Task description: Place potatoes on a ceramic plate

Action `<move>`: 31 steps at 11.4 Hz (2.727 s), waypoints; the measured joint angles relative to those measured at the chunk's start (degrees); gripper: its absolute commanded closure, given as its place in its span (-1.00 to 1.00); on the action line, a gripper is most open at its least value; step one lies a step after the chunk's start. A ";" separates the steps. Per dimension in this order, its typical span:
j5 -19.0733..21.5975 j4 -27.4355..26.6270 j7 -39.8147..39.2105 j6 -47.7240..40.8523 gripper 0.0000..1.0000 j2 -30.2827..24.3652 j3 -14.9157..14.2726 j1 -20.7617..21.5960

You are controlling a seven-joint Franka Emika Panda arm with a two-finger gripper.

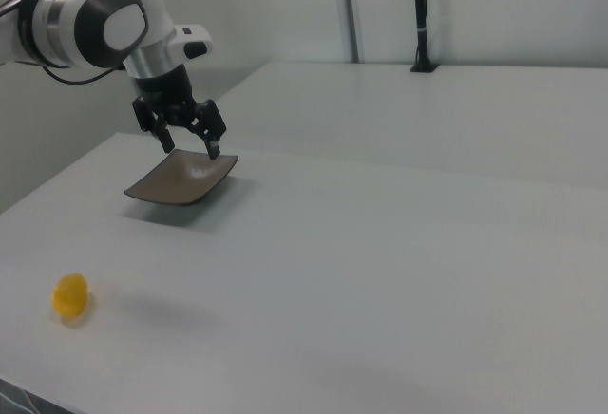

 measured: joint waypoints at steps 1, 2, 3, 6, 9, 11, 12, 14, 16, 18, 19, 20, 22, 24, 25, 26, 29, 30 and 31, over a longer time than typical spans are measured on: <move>0.00 0.12 0.00 0.00 -1.00 0.00 0.00 0.01; 0.00 0.18 0.00 -0.22 -1.00 0.00 0.00 0.01; 0.00 0.24 0.00 -0.31 -1.00 0.00 0.00 0.01; 0.00 0.39 0.00 -0.32 -1.00 0.00 0.00 -0.01; 0.00 0.40 0.00 -0.32 -1.00 0.04 0.00 -0.01; 0.00 0.41 0.00 -0.38 -1.00 0.63 0.00 -0.01; 0.00 0.45 0.00 -0.38 -1.00 1.27 0.00 -0.01; 0.00 1.52 0.00 -0.38 -1.00 3.57 0.04 0.09; 0.00 3.41 0.00 -0.38 -1.00 5.53 0.04 0.03; 0.00 3.97 0.01 -0.38 -1.00 5.76 0.04 -0.03; 0.00 4.12 0.04 -0.38 -1.00 5.76 0.04 -0.03; 0.00 4.22 0.04 -0.38 -1.00 5.76 0.04 -0.03; 0.00 4.24 0.04 -0.42 -1.00 5.82 0.04 0.01; 0.01 4.24 0.13 -1.28 -1.00 5.92 0.18 0.34; 0.01 4.24 0.29 -1.54 -1.00 5.94 0.32 0.50; 0.00 4.25 0.37 -1.54 -1.00 5.95 0.35 0.59; -0.14 4.66 0.37 -1.55 -1.00 5.88 0.32 0.55; -0.18 4.68 0.37 -1.57 -1.00 5.87 0.33 0.67; -0.19 4.68 0.37 -1.65 -1.00 5.90 0.41 1.07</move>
